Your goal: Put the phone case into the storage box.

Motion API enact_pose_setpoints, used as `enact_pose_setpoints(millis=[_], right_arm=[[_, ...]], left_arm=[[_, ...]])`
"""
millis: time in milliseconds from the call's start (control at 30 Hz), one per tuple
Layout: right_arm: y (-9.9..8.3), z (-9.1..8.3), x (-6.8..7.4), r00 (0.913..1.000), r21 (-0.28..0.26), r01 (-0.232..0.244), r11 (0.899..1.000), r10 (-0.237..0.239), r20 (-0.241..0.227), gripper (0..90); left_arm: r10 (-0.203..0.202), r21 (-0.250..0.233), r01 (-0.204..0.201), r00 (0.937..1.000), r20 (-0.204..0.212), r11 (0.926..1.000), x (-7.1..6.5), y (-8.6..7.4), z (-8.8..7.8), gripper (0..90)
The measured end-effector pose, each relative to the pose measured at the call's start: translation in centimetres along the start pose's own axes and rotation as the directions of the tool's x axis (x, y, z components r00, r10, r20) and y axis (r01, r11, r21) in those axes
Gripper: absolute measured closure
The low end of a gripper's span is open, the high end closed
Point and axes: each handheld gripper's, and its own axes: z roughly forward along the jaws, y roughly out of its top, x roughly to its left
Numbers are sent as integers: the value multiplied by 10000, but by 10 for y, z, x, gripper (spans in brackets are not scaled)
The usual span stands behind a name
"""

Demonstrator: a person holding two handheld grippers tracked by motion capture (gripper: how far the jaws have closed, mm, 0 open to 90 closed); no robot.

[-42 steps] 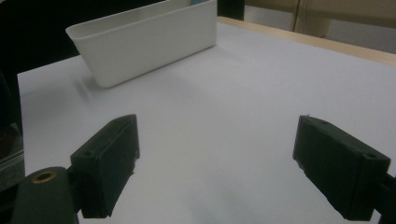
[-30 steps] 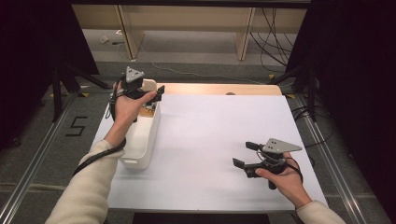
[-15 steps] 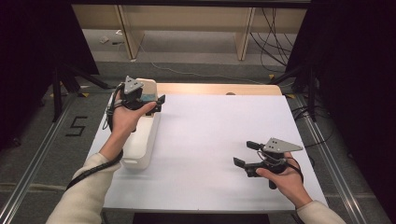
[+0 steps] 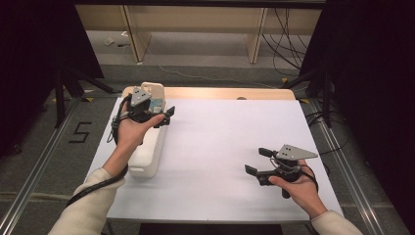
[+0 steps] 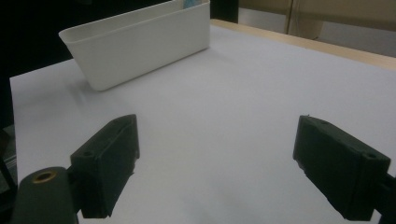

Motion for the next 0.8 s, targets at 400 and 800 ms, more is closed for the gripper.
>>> enact_pose_setpoints(millis=[400, 800], right_arm=[[0, -1, 0, 10000, 11, -8, 10000, 8, 33, 155], [0, -1, -1, 10000, 3, -26, 10000, 26, 46, 155]], left_arm=[[117, -26, -116, 9989, 450, 9999, -13, -8, -10, 0], [197, 32, -201, 9956, 921, 9998, -20, -22, -16, 0]])
